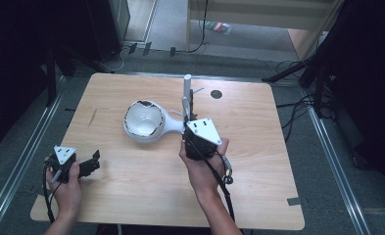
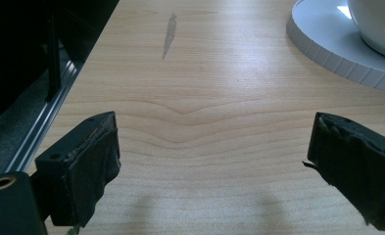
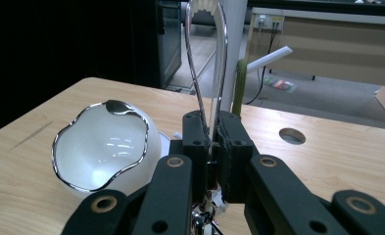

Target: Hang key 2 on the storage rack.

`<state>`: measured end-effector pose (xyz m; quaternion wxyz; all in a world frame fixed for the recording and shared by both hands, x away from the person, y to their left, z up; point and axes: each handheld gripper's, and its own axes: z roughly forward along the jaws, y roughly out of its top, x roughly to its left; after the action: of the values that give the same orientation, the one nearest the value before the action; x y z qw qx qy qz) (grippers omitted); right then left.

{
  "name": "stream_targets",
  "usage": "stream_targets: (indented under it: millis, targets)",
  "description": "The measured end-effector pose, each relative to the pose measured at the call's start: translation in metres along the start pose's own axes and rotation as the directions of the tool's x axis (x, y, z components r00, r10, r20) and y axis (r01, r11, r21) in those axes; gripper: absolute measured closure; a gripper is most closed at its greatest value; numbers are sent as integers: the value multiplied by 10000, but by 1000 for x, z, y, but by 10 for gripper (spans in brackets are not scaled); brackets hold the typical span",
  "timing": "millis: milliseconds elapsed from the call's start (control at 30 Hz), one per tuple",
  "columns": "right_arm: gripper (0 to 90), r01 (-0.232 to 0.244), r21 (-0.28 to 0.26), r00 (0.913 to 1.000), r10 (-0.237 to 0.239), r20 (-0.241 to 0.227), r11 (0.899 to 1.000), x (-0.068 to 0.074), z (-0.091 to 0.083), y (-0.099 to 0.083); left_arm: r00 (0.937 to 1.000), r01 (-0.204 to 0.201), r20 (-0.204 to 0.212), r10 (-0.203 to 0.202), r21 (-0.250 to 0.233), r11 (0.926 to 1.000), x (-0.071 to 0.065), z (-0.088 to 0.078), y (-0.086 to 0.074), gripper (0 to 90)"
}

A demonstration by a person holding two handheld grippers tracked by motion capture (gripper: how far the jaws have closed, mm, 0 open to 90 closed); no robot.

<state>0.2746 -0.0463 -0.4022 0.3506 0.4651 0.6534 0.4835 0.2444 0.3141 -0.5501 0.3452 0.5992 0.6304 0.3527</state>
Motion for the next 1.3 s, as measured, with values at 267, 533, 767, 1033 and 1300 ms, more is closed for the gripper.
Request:
stream_targets:
  millis: [267,533,767,1033,1300]
  targets:
    - [847,-18,-22,9999,18,104,10000,-4,4,5,10000,14,-13,-14,-7,10000,0,0,0,56]
    - [847,-102,272,9999,99,114,9996,-4,14,-1,10000,-7,1,7,-24,10000,0,0,0,56]
    - [847,-86,666,9998,73,194,9977,-5,26,-12,10000,20,-1,-20,-25,10000,0,0,0,56]
    - [847,-176,992,9996,154,222,9949,-8,34,-21,10000,8,-4,-8,-35,10000,0,0,0,57]
    - [847,-201,1369,9997,181,160,9904,-9,43,-30,10000,-5,-8,5,-13,10000,0,0,0,56]
